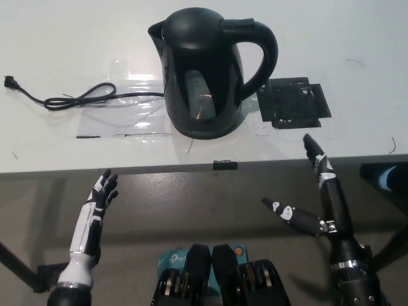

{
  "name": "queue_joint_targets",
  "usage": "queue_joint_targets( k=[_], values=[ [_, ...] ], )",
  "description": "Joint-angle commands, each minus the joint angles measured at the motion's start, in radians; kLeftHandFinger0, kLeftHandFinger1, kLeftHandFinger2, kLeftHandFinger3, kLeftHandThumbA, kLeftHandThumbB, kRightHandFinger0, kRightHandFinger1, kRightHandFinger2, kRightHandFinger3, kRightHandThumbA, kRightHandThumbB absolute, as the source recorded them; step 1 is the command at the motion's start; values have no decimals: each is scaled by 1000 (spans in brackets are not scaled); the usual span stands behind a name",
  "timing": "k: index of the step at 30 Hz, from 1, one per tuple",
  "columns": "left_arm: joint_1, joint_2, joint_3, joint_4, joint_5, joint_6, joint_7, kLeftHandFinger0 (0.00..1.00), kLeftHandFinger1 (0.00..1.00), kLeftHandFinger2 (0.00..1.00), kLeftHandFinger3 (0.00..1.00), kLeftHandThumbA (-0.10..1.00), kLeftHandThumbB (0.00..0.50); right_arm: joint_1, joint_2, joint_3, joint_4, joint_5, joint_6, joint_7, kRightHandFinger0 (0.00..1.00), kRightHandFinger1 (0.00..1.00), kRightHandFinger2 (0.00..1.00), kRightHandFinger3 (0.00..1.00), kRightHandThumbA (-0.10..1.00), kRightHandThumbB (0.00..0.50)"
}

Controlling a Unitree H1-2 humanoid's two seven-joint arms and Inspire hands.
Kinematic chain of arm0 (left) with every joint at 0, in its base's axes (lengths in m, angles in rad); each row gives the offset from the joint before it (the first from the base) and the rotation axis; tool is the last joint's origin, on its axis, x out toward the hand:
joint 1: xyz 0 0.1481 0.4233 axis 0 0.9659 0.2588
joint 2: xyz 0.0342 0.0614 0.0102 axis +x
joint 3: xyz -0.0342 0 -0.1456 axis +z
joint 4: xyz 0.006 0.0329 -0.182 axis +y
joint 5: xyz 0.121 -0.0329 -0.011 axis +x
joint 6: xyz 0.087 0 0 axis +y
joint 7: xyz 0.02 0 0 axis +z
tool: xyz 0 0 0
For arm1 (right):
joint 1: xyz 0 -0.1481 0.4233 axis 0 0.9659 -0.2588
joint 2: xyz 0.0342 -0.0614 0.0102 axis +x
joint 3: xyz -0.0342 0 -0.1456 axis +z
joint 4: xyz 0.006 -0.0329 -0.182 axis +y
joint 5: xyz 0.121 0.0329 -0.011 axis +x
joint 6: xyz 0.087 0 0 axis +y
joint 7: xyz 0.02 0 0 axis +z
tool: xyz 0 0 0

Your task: Use the right hand to grab the handle of the kettle from the base and place it on the right side

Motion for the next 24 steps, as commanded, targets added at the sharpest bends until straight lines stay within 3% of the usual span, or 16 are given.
queue_joint_targets(
  k=[1, 5, 7, 10, 14, 18, 24],
  values=[
    [30, 7, -9, -54, -19, -54, -22, 1000, 1000, 1000, 1000, 1000, 500, -15, 24, -35, -113, -38, -77, -65, 1000, 1000, 1000, 1000, 1000, 270],
    [39, 5, -8, -48, -7, -54, -14, 1000, 1000, 1000, 1000, 1000, 500, -74, 28, -56, -159, -62, 3, -58, 1000, 1000, 1000, 1000, 1000, 246],
    [40, 1, -10, -42, -3, -54, -11, 1000, 1000, 1000, 1000, 1000, 500, -119, 31, -69, -170, -85, 54, -65, 1000, 1000, 1000, 1000, 1000, 276],
    [37, -4, -13, -40, -10, -54, -16, 1000, 1000, 1000, 1000, 1000, 500, -223, 36, -85, -155, -96, 155, -62, 1000, 1000, 1000, 1000, 1000, 244],
    [16, -4, -9, -27, -12, -54, -12, 1000, 1000, 1000, 1000, 1000, 500, -350, 27, -91, -46, -137, 169, -95, 1000, 1000, 1000, 1000, 992, 244],
    [48, -6, -7, -41, -33, -54, -25, 1000, 1000, 1000, 1000, 1000, 500, -453, 23, -86, 89, -149, 165, -122, 1000, 1000, 1000, 1000, 928, 205],
    [69, -10, -15, -40, -13, -54, -15, 1000, 1000, 1000, 1000, 1000, 500, -524, -1, -67, 197, -177, 189, -129, 1000, 1000, 1000, 1000, 940, 221]
  ],
)
